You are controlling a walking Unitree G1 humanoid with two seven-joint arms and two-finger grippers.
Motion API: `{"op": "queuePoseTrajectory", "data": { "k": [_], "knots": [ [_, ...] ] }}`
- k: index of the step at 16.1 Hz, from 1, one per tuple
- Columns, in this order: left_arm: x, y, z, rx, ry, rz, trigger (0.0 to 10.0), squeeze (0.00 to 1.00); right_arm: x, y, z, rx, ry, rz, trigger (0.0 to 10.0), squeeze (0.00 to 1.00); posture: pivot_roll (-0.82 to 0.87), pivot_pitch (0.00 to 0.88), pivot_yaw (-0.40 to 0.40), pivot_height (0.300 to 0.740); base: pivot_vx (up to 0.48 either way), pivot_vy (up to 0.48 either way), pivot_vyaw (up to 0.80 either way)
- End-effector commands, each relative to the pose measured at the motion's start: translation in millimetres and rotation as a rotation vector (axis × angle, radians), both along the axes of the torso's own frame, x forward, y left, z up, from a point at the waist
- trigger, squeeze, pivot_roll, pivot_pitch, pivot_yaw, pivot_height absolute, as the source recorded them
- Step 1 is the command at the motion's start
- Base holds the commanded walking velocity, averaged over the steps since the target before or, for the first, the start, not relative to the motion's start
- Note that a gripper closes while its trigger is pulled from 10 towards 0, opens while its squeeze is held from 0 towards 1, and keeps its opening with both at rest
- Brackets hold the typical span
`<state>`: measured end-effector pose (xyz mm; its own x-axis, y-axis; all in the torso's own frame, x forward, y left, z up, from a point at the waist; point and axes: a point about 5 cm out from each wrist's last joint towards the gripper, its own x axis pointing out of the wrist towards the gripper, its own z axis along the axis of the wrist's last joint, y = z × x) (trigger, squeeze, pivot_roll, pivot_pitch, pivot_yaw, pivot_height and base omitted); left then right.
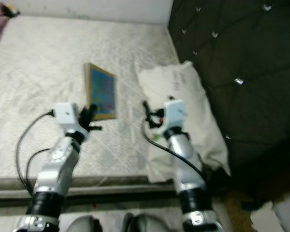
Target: Clean up the room
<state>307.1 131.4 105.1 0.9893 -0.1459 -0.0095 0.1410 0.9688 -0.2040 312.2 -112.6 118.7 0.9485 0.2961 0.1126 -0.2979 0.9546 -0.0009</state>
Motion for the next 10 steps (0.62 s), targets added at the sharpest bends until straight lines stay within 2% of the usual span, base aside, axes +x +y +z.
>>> {"op": "queuePoseTrajectory", "data": {
  "k": [1, 9, 10],
  "knots": [
    [2.7, -4.2, 11.8, -0.012, -0.055, -0.01, 10.0, 0.0, 0.0, -8.1, -0.9, -0.012, 0.005, -0.023, 10.0, 0.0, -0.01, 0.061, -0.046, 0.74, 0.0, 0.0, 0.0],
    [3.1, -2.2, 12.8, -0.013, -0.06, 0.011, 10.0, 0.0, 0.8, -8.3, -0.5, -0.012, 0.0, -0.023, 10.0, 0.0, -0.01, 0.06, -0.045, 0.74, 0.0, 0.0, 0.0],
    [2.7, -0.3, 12.7, -0.035, -0.055, 0.03, 10.0, 0.0, 0.8, -8.5, -0.5, -0.012, 0.0, -0.023, 10.0, 0.0, -0.01, 0.059, -0.047, 0.74, 0.0, 0.0, 0.0]
  ]
}}
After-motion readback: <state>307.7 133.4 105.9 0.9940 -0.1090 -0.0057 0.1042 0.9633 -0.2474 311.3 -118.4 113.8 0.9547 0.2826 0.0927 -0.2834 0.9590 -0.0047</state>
